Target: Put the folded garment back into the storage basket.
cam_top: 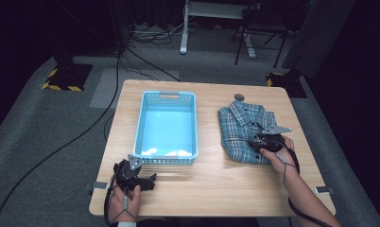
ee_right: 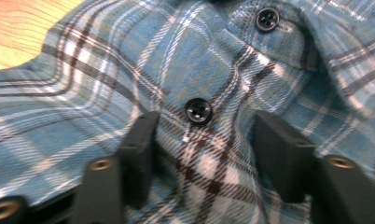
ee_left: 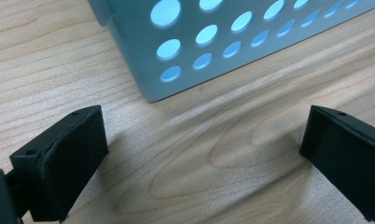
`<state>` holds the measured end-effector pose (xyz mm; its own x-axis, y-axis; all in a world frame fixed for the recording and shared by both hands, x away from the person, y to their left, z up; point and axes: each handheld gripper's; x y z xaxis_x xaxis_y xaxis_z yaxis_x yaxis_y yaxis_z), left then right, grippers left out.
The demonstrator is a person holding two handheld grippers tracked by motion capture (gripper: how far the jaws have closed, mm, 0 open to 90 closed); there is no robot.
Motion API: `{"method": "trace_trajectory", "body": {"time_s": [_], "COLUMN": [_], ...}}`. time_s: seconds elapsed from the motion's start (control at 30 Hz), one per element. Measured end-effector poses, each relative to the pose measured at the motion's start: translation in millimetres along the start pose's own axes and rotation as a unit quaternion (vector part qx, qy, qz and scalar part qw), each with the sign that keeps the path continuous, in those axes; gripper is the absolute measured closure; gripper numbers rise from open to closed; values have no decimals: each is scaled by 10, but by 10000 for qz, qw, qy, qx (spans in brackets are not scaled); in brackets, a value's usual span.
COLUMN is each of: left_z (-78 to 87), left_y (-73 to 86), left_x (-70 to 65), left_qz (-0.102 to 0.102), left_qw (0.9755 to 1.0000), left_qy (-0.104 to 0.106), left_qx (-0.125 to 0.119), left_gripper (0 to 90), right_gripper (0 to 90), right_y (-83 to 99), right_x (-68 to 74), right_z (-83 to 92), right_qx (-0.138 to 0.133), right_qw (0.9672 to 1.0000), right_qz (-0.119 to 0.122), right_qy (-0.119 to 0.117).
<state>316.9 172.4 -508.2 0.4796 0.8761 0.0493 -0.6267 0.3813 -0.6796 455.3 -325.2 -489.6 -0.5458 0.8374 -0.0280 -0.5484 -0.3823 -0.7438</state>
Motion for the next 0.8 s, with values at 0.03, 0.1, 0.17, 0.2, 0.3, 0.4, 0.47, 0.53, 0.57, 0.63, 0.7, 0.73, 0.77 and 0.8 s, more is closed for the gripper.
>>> {"method": "trace_trajectory", "body": {"time_s": [0.03,0.1,0.17,0.2,0.3,0.4,0.47,0.53,0.57,0.63,0.7,0.73,0.77,0.8], "left_z": [0,0,0,0,0,0,0,0,0,0,0,0,0,0], "left_y": [0,0,0,0,0,0,0,0,0,0,0,-1,0,0], "left_x": [0,0,0,0,0,0,1,0,1,1,1,2,2,1], "left_qz": [-1,0,-1,2,1,2,-6,2,-1,-6,0,-7,-7,0], "left_qw": [10000,10000,10000,10000,10000,10000,10000,10000,10000,10000,10000,10000,10000,10000], "left_qy": [0,0,1,1,1,0,0,1,0,0,1,0,0,1], "left_qx": [1,0,1,0,0,-1,2,0,1,2,1,2,2,1], "left_gripper": [3,3,3,3,3,3,3,3,3,3,3,3,3,3], "right_gripper": [527,582,602,633,688,735,753,767,774,783,789,792,794,795], "right_y": [-6,-15,-17,-21,-19,-23,-29,-35,-36,-41,-51,-61,-74,-90], "right_x": [1,0,-1,-4,-5,6,12,18,22,34,37,36,36,38], "right_z": [14,37,45,55,70,91,101,115,120,131,153,168,186,207], "right_qx": [11,22,19,2,-54,-77,-85,-108,-119,-144,-176,-200,-229,-258], "right_qw": [10000,10000,10000,10000,10000,9999,9999,9996,9995,9995,9993,9992,9991,9989], "right_qz": [10,-18,-38,-44,-43,-81,-134,-269,-290,-262,-314,-342,-355,-388], "right_qy": [16,7,5,-17,-31,-5,24,44,55,86,74,74,69,67]}}
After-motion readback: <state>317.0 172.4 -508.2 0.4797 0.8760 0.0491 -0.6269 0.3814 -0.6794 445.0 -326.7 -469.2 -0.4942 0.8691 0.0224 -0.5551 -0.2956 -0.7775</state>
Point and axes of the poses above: each handheld gripper's, and its own axes: z roughly backward along the jaws, y roughly out of its underside, x roughly to its left, and after that the axes turned 5 degrees about -z, right-handed
